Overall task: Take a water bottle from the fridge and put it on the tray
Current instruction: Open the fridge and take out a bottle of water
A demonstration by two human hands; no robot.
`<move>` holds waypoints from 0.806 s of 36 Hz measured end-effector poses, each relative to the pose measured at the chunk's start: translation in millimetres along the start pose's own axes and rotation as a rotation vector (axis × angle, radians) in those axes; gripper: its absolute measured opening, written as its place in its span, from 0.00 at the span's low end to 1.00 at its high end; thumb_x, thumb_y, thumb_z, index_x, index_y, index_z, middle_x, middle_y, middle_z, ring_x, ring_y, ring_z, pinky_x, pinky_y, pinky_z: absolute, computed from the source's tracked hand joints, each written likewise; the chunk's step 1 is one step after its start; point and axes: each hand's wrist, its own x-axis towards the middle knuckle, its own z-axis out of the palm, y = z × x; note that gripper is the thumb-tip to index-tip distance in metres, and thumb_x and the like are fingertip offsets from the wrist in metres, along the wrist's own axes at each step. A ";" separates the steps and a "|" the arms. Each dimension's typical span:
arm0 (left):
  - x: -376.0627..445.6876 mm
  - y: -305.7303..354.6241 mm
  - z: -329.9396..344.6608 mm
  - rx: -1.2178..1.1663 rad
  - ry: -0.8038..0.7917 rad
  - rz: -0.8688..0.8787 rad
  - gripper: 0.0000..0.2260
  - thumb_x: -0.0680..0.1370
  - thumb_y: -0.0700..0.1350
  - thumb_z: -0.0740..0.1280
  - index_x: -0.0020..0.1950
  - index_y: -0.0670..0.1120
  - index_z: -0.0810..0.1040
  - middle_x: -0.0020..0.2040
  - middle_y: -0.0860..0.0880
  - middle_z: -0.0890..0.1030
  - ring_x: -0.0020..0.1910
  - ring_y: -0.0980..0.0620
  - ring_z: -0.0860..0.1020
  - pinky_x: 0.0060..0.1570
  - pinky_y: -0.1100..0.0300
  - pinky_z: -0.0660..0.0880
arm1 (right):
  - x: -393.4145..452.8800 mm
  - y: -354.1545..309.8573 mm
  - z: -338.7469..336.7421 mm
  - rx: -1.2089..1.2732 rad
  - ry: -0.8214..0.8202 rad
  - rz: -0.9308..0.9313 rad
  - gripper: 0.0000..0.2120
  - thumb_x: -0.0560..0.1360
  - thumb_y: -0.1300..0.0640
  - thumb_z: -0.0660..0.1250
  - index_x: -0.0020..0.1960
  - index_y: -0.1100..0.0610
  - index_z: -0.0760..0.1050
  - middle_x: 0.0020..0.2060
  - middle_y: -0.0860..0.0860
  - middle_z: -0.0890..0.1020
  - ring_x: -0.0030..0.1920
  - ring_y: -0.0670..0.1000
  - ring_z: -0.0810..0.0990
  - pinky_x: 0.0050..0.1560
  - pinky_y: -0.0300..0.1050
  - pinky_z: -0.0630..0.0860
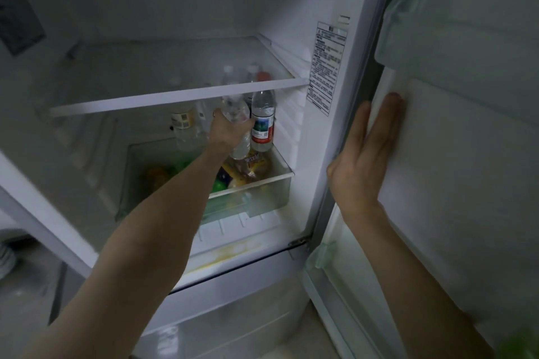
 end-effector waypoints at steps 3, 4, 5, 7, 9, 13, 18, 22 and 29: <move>-23.2 -6.6 -6.7 -0.038 0.008 0.068 0.27 0.70 0.52 0.81 0.63 0.55 0.72 0.56 0.56 0.80 0.61 0.48 0.79 0.54 0.58 0.72 | 0.4 -1.6 -2.4 0.001 -0.007 -0.001 0.31 0.71 0.77 0.60 0.74 0.72 0.62 0.73 0.70 0.59 0.74 0.74 0.61 0.82 0.59 0.50; -32.6 -8.0 -10.8 -0.054 -0.003 0.087 0.29 0.69 0.52 0.81 0.65 0.56 0.72 0.54 0.59 0.78 0.59 0.51 0.79 0.55 0.58 0.72 | -0.1 -2.2 -3.0 -0.002 -0.015 -0.001 0.31 0.71 0.77 0.60 0.74 0.72 0.62 0.73 0.71 0.60 0.74 0.75 0.62 0.82 0.59 0.51; -42.2 -10.2 -14.9 -0.065 -0.012 0.095 0.30 0.69 0.53 0.81 0.67 0.57 0.71 0.53 0.62 0.77 0.57 0.53 0.78 0.57 0.58 0.73 | -0.5 -2.5 -3.5 -0.007 -0.028 -0.003 0.30 0.72 0.77 0.60 0.74 0.72 0.63 0.73 0.71 0.60 0.74 0.75 0.62 0.82 0.59 0.51; -61.5 -14.3 -25.2 -0.102 -0.030 0.108 0.28 0.69 0.53 0.81 0.64 0.58 0.71 0.52 0.64 0.79 0.56 0.56 0.79 0.63 0.54 0.76 | -2.3 -2.1 -3.7 -0.027 -0.057 0.000 0.29 0.73 0.76 0.59 0.74 0.73 0.62 0.73 0.72 0.60 0.74 0.75 0.62 0.82 0.60 0.51; -83.5 -14.3 -38.5 -0.153 -0.028 0.108 0.27 0.68 0.54 0.81 0.64 0.54 0.75 0.55 0.58 0.83 0.57 0.54 0.82 0.65 0.48 0.78 | -5.1 -0.4 -4.8 -0.033 -0.090 0.017 0.29 0.74 0.75 0.58 0.75 0.72 0.61 0.74 0.72 0.58 0.74 0.76 0.62 0.82 0.60 0.50; -128.9 -4.4 -75.9 -0.226 -0.035 0.177 0.33 0.64 0.56 0.82 0.67 0.55 0.76 0.58 0.56 0.85 0.57 0.56 0.84 0.64 0.49 0.79 | -3.9 -5.6 -14.6 -0.034 -0.150 0.043 0.27 0.76 0.75 0.56 0.75 0.73 0.61 0.73 0.75 0.62 0.75 0.75 0.62 0.82 0.60 0.52; -197.7 -15.1 -119.2 -0.234 -0.013 0.197 0.32 0.68 0.51 0.83 0.68 0.48 0.75 0.58 0.53 0.85 0.56 0.56 0.85 0.64 0.50 0.80 | -13.6 -30.2 -40.3 -0.002 -0.285 0.147 0.32 0.76 0.69 0.55 0.78 0.72 0.51 0.77 0.72 0.55 0.79 0.72 0.53 0.83 0.54 0.40; -251.7 -33.9 -141.2 -0.286 0.022 0.169 0.33 0.65 0.56 0.81 0.66 0.49 0.75 0.55 0.54 0.85 0.54 0.57 0.85 0.59 0.57 0.82 | -62.9 -63.1 -64.9 0.170 -0.409 0.149 0.33 0.75 0.64 0.54 0.80 0.63 0.54 0.80 0.61 0.56 0.81 0.64 0.53 0.83 0.55 0.43; -368.1 -122.2 -194.3 -0.251 0.097 0.034 0.28 0.66 0.55 0.81 0.61 0.49 0.77 0.51 0.53 0.86 0.51 0.56 0.86 0.55 0.57 0.82 | -267.3 -143.2 -148.8 0.535 -1.438 0.098 0.16 0.78 0.64 0.65 0.65 0.62 0.78 0.61 0.61 0.82 0.61 0.62 0.82 0.58 0.51 0.79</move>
